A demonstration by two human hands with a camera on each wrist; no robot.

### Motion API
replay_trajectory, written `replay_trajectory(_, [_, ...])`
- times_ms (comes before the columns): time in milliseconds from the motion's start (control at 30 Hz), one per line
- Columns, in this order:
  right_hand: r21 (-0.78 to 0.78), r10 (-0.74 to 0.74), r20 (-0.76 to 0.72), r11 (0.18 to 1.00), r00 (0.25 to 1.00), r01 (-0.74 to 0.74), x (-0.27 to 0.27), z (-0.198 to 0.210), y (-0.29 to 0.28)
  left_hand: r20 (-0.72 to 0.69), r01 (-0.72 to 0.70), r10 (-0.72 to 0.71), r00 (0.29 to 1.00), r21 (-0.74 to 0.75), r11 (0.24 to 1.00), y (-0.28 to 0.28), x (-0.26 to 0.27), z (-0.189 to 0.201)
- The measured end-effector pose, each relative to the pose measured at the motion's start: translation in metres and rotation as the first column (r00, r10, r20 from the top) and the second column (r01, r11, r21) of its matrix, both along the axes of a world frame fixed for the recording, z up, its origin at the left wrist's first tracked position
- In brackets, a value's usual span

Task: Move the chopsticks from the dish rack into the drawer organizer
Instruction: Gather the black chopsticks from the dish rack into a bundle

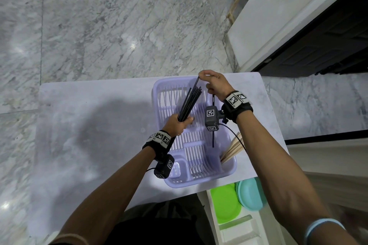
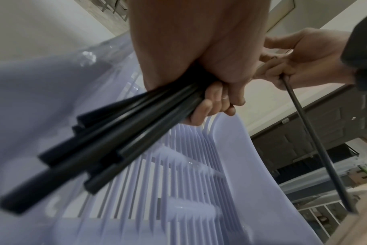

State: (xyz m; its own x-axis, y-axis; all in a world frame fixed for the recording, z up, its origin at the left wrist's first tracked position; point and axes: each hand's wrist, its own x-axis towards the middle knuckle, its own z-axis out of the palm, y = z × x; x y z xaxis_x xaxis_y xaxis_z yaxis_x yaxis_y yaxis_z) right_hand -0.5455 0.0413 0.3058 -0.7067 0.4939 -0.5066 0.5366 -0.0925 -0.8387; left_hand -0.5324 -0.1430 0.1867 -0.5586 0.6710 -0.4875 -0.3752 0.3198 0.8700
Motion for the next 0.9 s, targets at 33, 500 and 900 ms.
replay_trajectory(33, [-0.023,-0.032,-0.011,0.999,0.999,0.031,-0.001,0.003,0.002,0.006,0.002,-0.002,1.0,0.003,1.0,0.0,0.002,0.001])
replay_trajectory(500, [-0.048,-0.449,-0.228,0.891,0.864,0.451,-0.017,0.029,0.025,0.028,-0.031,0.032,0.999,-0.046,0.998,0.002,0.007,0.001])
replay_trajectory(900, [-0.015,-0.587,-0.431,0.764,0.686,0.645,-0.017,0.052,0.043,0.036,-0.065,0.067,0.997,-0.054,0.996,-0.004,0.002,-0.002])
